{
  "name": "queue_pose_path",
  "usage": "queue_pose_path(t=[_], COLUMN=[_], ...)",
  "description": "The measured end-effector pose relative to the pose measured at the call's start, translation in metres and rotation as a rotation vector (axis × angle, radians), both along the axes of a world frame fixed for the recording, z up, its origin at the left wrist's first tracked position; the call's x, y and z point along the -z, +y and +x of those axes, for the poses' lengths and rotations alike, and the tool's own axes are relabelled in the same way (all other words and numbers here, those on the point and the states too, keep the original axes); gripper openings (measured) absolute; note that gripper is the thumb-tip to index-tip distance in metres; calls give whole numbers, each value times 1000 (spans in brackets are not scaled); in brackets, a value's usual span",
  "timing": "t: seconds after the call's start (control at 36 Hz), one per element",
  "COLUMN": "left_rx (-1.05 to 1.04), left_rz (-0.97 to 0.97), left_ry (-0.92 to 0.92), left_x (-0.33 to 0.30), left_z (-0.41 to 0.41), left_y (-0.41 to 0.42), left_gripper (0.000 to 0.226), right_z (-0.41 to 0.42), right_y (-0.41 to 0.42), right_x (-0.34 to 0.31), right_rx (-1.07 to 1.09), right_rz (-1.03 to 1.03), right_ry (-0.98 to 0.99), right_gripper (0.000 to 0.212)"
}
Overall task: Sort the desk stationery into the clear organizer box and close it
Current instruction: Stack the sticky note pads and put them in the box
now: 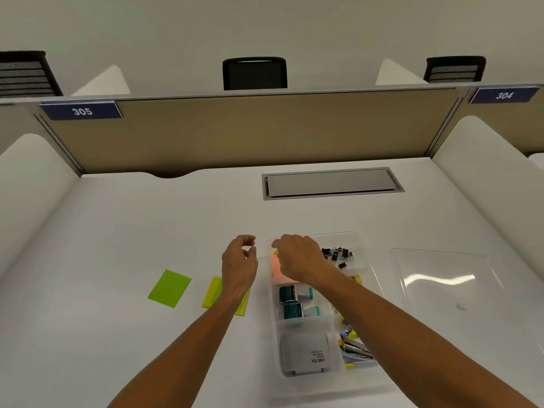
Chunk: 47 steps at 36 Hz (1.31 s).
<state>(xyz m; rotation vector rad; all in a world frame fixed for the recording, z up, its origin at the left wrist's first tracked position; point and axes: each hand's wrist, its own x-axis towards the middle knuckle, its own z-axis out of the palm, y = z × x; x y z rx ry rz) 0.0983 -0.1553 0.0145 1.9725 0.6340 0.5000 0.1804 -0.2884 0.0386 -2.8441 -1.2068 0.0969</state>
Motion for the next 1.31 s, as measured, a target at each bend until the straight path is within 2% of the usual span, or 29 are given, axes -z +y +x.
queue_pose_path(t=[0.33,0.5,0.78,0.89,1.03,1.31], left_rx=[-61,-116,-192,-161,-103,-23], left_rz=[41,89,216,311,369,479], left_ry=[-8,49,500,555,635,660], left_x=[-4,6,36,45,52,56], left_z=[-36,-59,-102,-114,-117,-115], left_y=[47,82,132,143,153,161], left_gripper=[22,28,48,50,57,54], right_z=[-26,-42,-74,-84,-92,-98], right_y=[29,46,83,96,105,106], right_x=[-10,-11,10,23,38,52], right_rx=[-27,-18,-49,-22,31,88], right_rz=[160,202,21,-80,-172,-170], right_ry=[112,194,298,334,287,245], right_gripper=[37,41,57,65,77,81])
